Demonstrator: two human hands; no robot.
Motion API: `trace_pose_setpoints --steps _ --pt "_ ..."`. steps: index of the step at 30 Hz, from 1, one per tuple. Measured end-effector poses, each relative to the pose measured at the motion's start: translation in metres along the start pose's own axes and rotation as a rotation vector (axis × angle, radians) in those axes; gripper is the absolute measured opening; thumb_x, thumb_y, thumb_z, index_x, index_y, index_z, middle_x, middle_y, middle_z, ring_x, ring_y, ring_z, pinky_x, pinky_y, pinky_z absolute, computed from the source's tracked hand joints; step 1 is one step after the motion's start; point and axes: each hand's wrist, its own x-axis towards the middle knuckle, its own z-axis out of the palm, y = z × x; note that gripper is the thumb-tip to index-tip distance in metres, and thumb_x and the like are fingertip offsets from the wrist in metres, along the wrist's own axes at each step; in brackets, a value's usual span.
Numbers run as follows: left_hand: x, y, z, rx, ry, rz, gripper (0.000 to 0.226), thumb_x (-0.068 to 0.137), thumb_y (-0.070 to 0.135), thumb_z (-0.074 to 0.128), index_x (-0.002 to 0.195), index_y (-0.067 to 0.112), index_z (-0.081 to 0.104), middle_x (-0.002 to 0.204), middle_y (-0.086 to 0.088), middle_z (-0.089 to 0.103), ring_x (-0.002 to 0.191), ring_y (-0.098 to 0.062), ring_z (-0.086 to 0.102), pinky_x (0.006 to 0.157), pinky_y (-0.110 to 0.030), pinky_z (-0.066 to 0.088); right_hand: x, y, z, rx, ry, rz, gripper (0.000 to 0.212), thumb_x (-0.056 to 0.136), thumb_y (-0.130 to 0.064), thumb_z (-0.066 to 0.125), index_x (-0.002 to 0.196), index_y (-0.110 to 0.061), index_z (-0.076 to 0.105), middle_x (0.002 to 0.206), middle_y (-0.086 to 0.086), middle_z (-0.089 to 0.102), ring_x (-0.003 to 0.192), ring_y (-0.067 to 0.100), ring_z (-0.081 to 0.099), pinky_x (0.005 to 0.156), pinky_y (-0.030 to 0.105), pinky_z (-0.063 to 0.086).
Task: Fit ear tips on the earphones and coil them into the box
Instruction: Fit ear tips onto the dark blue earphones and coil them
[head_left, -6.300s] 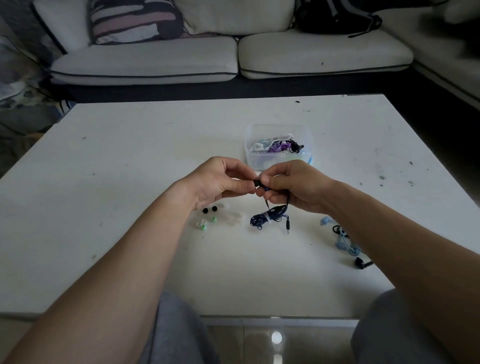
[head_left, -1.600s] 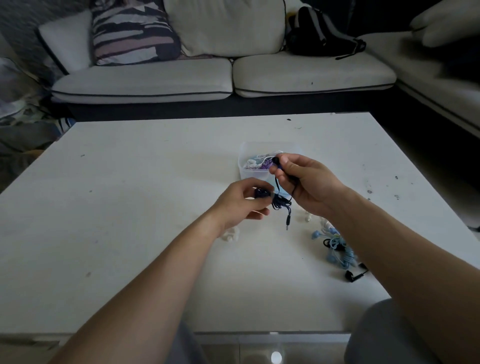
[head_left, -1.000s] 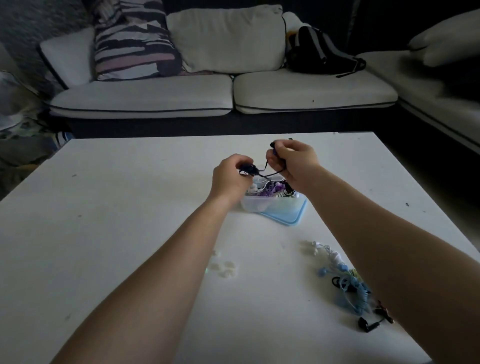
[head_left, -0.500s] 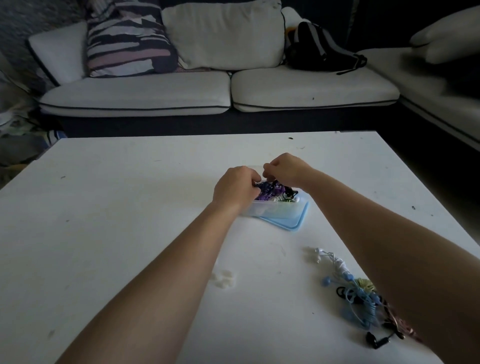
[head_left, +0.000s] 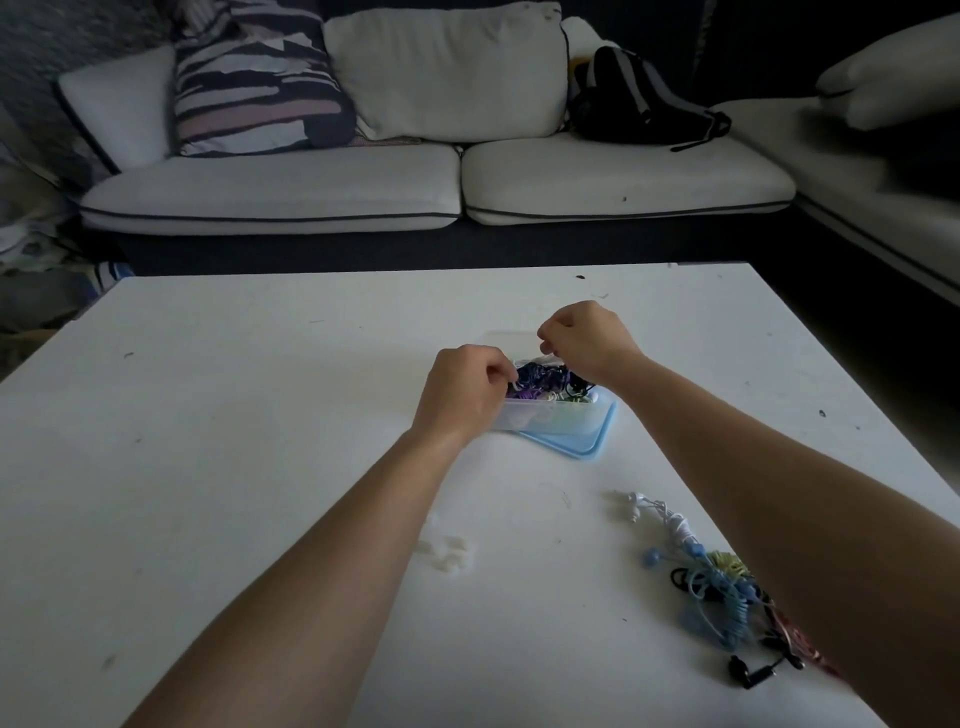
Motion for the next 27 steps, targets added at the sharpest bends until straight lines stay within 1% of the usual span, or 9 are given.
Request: trace_pose_setpoints --steps 3,6,8,10,13,17,21,25,27 --pt "0.0 -0.005 -0.009 -0.012 0.153 -0.107 0.03 0.087 -0.001 0.05 0.099 0.015 0.073 0.099 0.003 0.071 0.09 -0.013 0.064 0.08 -0.022 0.049 -0.004 0.003 -0.001 -0.008 0.034 0.019 0.032 0.092 -0.012 0.044 0.104 -0.015 0.074 0.101 -0.002 0.073 0.092 0.019 0.064 0.081 0.037 0.056" --pt "0.001 -0.02 -0.012 -0.016 0.075 -0.331 0.022 0.089 0.014 0.058 0.11 0.015 0.065 0.108 0.0 0.066 0.1 -0.02 0.062 0.086 -0.027 0.048 -0.016 0.014 0.0 -0.107 0.12 0.086 0.037 0.087 -0.009 0.041 0.103 -0.018 0.072 0.11 0.003 0.07 0.1 0.027 0.062 0.087 0.042 0.056" --pt "-0.002 -0.026 -0.011 -0.133 -0.04 -0.417 0.01 0.088 0.022 0.06 0.094 0.017 0.068 0.101 -0.006 0.073 0.097 -0.028 0.068 0.089 -0.035 0.054 -0.026 0.024 0.002 -0.173 0.172 0.112 0.04 0.084 -0.006 0.043 0.111 -0.019 0.069 0.119 0.006 0.063 0.111 0.03 0.056 0.094 0.044 0.052" --pt "-0.009 -0.026 -0.012 -0.244 -0.079 -0.425 0.013 0.087 0.021 0.061 0.076 0.019 0.068 0.088 -0.011 0.075 0.084 -0.03 0.071 0.084 -0.044 0.058 -0.036 0.033 0.004 -0.156 0.187 0.096 0.043 0.083 -0.002 0.046 0.118 -0.016 0.066 0.124 0.008 0.058 0.118 0.031 0.051 0.098 0.044 0.048" --pt "-0.017 -0.026 -0.017 -0.279 -0.093 -0.43 0.01 0.088 0.017 0.062 0.087 0.022 0.07 0.089 -0.012 0.076 0.074 -0.024 0.069 0.081 -0.041 0.059 -0.046 0.041 0.003 -0.086 0.194 0.064 0.042 0.084 0.001 0.047 0.119 -0.014 0.065 0.124 0.008 0.059 0.116 0.027 0.054 0.094 0.036 0.048" --pt "-0.032 -0.021 -0.026 -0.278 -0.191 -0.45 0.03 0.087 0.01 0.061 0.114 0.018 0.069 0.093 -0.002 0.075 0.068 -0.017 0.066 0.069 -0.03 0.056 -0.059 0.043 -0.002 -0.039 0.211 0.051 0.036 0.088 -0.002 0.048 0.117 -0.012 0.066 0.119 0.007 0.065 0.107 0.022 0.057 0.085 0.027 0.043" --pt "-0.05 -0.014 -0.033 -0.274 -0.242 -0.459 0.037 0.089 0.008 0.058 0.125 0.015 0.066 0.092 -0.001 0.076 0.067 -0.015 0.066 0.068 -0.029 0.054 -0.077 0.043 -0.004 -0.018 0.221 0.051 0.034 0.089 -0.004 0.049 0.117 -0.01 0.067 0.117 0.008 0.066 0.096 0.016 0.052 0.082 0.024 0.039" --pt "-0.067 -0.008 -0.036 -0.24 -0.231 -0.472 0.047 0.089 0.011 0.059 0.136 0.012 0.055 0.098 0.0 0.072 0.071 -0.018 0.069 0.064 -0.028 0.053 -0.096 0.044 -0.003 -0.052 0.194 0.046 0.035 0.091 -0.01 0.052 0.124 -0.012 0.063 0.126 0.009 0.061 0.107 0.022 0.056 0.084 0.027 0.04" --pt "-0.078 -0.009 -0.039 -0.217 -0.199 -0.481 0.043 0.088 0.014 0.059 0.131 0.015 0.058 0.099 -0.001 0.072 0.071 -0.017 0.07 0.065 -0.028 0.054 -0.105 0.044 -0.005 -0.085 0.189 0.041 0.036 0.092 -0.011 0.053 0.127 -0.013 0.06 0.131 0.009 0.055 0.115 0.025 0.055 0.087 0.029 0.042"
